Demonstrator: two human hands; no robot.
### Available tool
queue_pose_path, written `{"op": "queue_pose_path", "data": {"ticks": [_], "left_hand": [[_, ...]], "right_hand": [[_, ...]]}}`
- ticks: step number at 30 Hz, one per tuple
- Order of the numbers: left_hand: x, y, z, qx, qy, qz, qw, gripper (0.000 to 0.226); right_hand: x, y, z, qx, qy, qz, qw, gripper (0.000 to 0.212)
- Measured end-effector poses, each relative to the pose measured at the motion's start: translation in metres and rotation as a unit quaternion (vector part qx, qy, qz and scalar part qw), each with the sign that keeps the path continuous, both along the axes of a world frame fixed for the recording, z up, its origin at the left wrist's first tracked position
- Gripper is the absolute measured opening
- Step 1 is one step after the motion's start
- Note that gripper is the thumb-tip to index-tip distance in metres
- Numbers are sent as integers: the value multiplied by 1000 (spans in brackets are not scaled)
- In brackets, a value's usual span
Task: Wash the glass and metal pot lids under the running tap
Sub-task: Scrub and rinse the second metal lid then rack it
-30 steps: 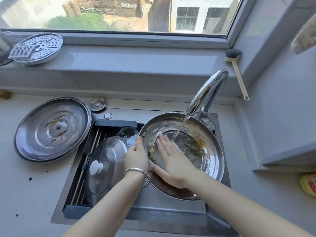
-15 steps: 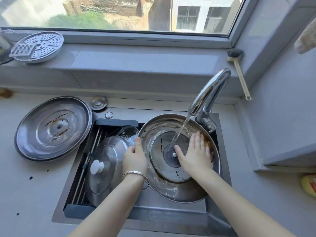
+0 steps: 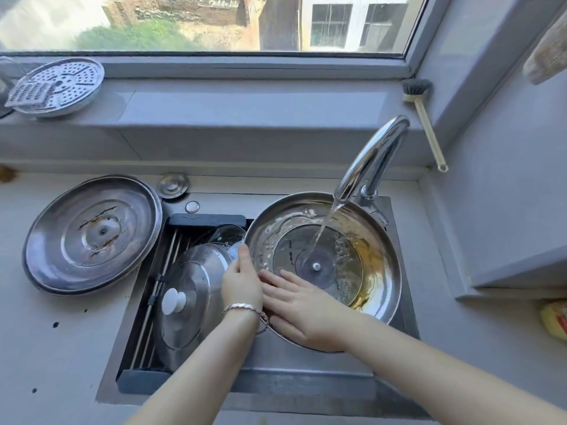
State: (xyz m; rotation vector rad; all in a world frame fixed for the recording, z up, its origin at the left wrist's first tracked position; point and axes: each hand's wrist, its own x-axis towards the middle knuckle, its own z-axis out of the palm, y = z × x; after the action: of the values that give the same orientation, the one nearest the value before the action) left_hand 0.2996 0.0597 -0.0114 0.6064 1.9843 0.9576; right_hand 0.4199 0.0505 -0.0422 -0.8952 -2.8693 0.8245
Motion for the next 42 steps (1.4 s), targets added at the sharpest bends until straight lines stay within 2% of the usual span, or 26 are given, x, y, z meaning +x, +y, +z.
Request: {"op": "queue_pose_path", "data": {"ticks": [1, 3, 6, 8, 9, 11, 12, 14, 18, 22, 25, 26, 28, 29, 31, 33, 36, 38, 42], "left_hand": [[1, 0, 0, -4, 0, -3, 1000, 48], [4, 0, 0, -14, 7, -25, 1000, 48], [10, -2, 1, -17, 29, -67, 997, 47], [12, -1, 1, -10, 31, -69, 997, 46], [11, 1, 1, -4, 28, -65, 998, 46], [10, 5, 0, 4, 0, -44, 999, 45], [8, 8, 0, 7, -12, -31, 999, 45], [4, 12, 1, 15, -16, -8, 1000, 50], [-4, 14, 4, 48, 52, -11, 997, 52], [-18, 21, 17, 105, 146, -35, 983, 49], [-22, 25, 33, 91, 213, -94, 968, 47], [-20, 25, 39, 74, 239, -122, 961, 47], [-12, 25, 54, 40, 321, -195, 926, 48], [-5, 26, 61, 22, 375, -237, 896, 48], [12, 32, 73, -21, 464, -315, 827, 48], [28, 40, 78, -72, 497, -372, 781, 47], [43, 48, 81, -137, 477, -425, 757, 32], [45, 47, 81, -164, 475, -447, 740, 32], [39, 45, 77, -197, 488, -461, 714, 37]], "right_hand": [[3, 1, 1, 31, -9, 7, 999, 58], [6, 14, 2, 97, -45, -58, 993, 66], [10, 44, 7, 58, -139, -221, 964, 65], [6, 49, 11, 56, -137, -264, 953, 64], [2, 44, 8, 54, -118, -252, 959, 67], [-8, 26, 0, 75, -80, -164, 980, 70], [-12, 15, -4, 88, -52, -121, 987, 66], [-7, 9, -5, 57, -26, -61, 996, 58], [19, 3, 4, 5, -12, 23, 1000, 66], [60, -19, -11, -86, -37, -9, 996, 73], [88, -26, -25, -109, -76, -126, 983, 82], [92, -28, -27, -97, -103, -158, 977, 78], [93, -31, -33, -49, -150, -220, 963, 52], [90, -33, -35, -32, -153, -255, 954, 43], [80, -35, -38, -27, -127, -316, 940, 37], [69, -33, -39, -52, -95, -357, 928, 36], [49, -29, -32, -69, -27, -411, 909, 34], [41, -26, -26, -76, 0, -438, 896, 32], [40, -25, -25, -110, -30, -449, 886, 31]]}}
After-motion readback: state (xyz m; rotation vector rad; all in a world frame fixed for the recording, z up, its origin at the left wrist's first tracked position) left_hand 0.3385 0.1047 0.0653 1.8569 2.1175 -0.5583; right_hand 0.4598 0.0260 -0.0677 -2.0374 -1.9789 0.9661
